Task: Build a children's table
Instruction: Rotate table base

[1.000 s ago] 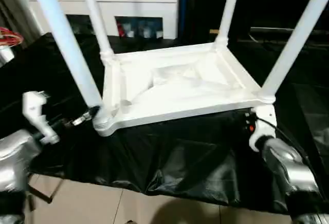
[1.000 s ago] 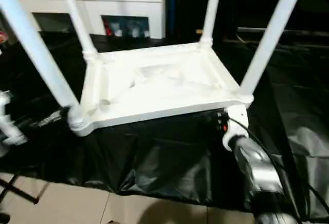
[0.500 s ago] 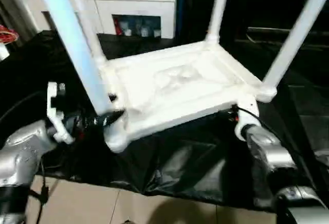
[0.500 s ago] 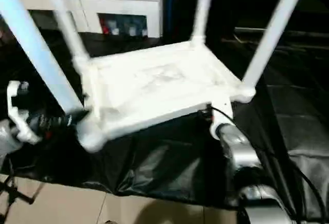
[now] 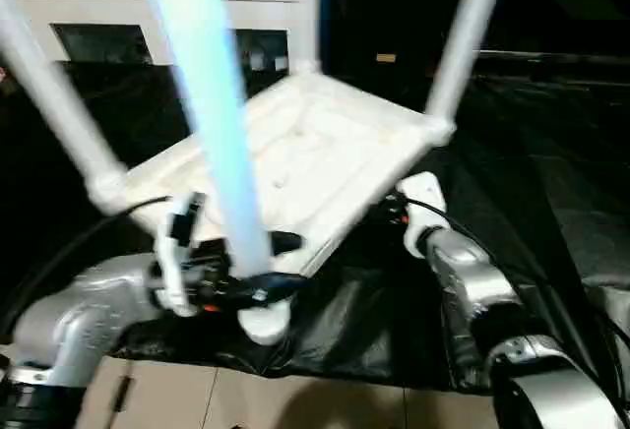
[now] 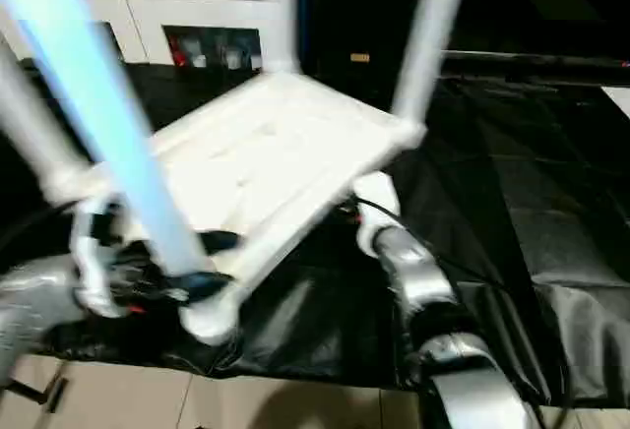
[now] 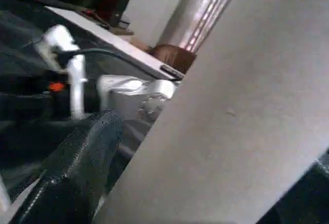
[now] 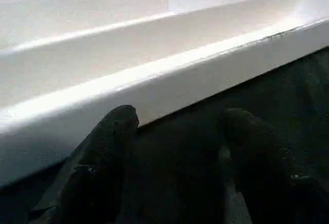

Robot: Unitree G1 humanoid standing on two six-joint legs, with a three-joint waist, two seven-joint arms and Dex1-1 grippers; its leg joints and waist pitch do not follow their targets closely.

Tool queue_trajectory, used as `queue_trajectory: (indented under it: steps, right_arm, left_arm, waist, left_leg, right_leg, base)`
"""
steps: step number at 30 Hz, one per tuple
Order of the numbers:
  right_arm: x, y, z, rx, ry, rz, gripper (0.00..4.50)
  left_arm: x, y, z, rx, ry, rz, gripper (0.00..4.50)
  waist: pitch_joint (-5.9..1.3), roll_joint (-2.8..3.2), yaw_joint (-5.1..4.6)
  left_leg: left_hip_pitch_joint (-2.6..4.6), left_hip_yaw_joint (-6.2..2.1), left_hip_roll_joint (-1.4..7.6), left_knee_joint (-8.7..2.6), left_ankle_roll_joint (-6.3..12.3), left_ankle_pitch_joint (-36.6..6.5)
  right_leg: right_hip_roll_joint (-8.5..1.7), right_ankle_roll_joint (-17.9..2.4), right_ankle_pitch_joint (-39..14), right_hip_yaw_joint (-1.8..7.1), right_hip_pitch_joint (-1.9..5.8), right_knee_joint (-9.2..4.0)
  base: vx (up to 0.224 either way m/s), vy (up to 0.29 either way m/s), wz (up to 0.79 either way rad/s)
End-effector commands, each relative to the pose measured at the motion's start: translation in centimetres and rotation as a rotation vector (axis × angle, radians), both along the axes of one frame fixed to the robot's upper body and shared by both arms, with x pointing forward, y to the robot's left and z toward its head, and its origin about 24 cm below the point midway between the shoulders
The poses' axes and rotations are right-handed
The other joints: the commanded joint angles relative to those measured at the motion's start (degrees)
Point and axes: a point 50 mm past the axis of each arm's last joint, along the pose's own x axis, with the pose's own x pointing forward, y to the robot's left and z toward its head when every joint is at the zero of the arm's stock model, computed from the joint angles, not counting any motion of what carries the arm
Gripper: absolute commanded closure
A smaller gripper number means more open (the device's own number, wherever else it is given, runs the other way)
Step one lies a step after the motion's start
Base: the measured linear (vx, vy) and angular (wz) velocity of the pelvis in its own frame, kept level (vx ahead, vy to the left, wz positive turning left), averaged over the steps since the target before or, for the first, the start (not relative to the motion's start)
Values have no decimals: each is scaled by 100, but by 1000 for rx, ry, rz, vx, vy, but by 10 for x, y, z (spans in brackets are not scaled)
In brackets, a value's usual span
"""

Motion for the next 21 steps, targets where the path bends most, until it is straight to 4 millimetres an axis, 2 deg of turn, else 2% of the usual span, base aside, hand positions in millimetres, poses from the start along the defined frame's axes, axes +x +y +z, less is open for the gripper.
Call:
queue_trajectory:
  steps: [1,6,9,10,13,14,15,16,18,19,20,21]
  right_arm:
    - [1,17,6,19,-30,88,150]
    - [-5,27,2,38,-30,152,150]
    - [-5,26,1,42,-27,150,150]
    - [-5,25,0,43,-26,153,150]
    - [-6,22,0,51,-24,156,150]
    - [-6,22,0,52,-25,156,150]
    - [-7,21,0,65,-25,158,150]
    - [-7,21,-1,76,-23,159,150]
    - [-10,23,-2,89,-23,173,150]
    - [-11,24,-2,91,-23,181,150]
    - [-11,24,-2,95,-24,189,150]
    - [-12,23,-3,96,-24,190,150]
  left_arm:
    - [0,-13,4,5,-15,-42,13]
    - [16,-45,4,-14,-73,-31,13]
    - [20,-54,4,-10,-97,-33,13]
    - [24,-60,3,-9,-110,-27,13]
    - [37,-78,1,4,-139,13,13]
    - [38,-79,1,4,-141,15,13]
    - [41,-87,1,1,-151,31,13]
    - [42,-92,1,-7,-159,26,13]
    - [42,-103,0,-4,-179,29,13]
    - [43,-106,-1,1,-188,31,13]
    - [43,-109,-1,4,-198,32,13]
    - [44,-113,-2,4,-207,41,13]
  waist:
    - [-370,4,45]
    - [-367,-47,66]
    - [-369,-72,57]
    - [-370,-64,55]
    - [-382,-26,74]
    - [-386,-41,77]
    - [-395,-50,81]
    - [-400,-50,90]
    - [-406,-48,88]
    - [-405,-66,92]
    - [-406,-2,99]
    - [-406,-44,78]
  left_leg:
    - [50,-18,131,-426,-39,-1615]
    - [63,-12,130,-412,-35,-1628]
    - [30,-29,126,-421,-35,-1592]
    - [55,-15,126,-412,-18,-1617]
    - [51,-24,121,-404,-9,-1592]
    - [57,-17,121,-399,-1,-1571]
    - [32,-25,125,-399,17,-1477]
    - [51,-14,124,-386,41,-1465]
    - [31,-19,124,-382,92,-1415]
    - [17,-21,126,-377,153,-1385]
    - [25,-28,127,-375,145,-1404]
    - [23,-22,127,-375,161,-1429]
  right_leg:
    - [-211,-1298,-1412,223,270,-373]
    - [-227,-1302,-1393,231,285,-395]
    - [-241,-1238,-1470,227,313,-404]
    - [-235,-1237,-1485,228,287,-428]
    - [-226,-1259,-1342,225,307,-416]
    - [-226,-1271,-1291,226,306,-420]
    - [-234,-1319,-1137,222,331,-397]
    - [-229,-1340,-1087,224,315,-405]
    - [-237,-1405,-965,218,341,-393]
    - [-245,-1431,-919,215,354,-395]
    - [-251,-1445,-932,212,350,-385]
    - [-239,-1450,-949,206,350,-398]
  base:
    - [0,0,0]
    - [0,0,0]
    - [0,0,0]
    - [0,0,0]
    - [0,0,0]
    - [0,0,0]
    - [0,0,0]
    - [0,0,0]
    - [0,0,0]
    - [0,0,0]
    - [0,0,0]
    - [0,0,0]
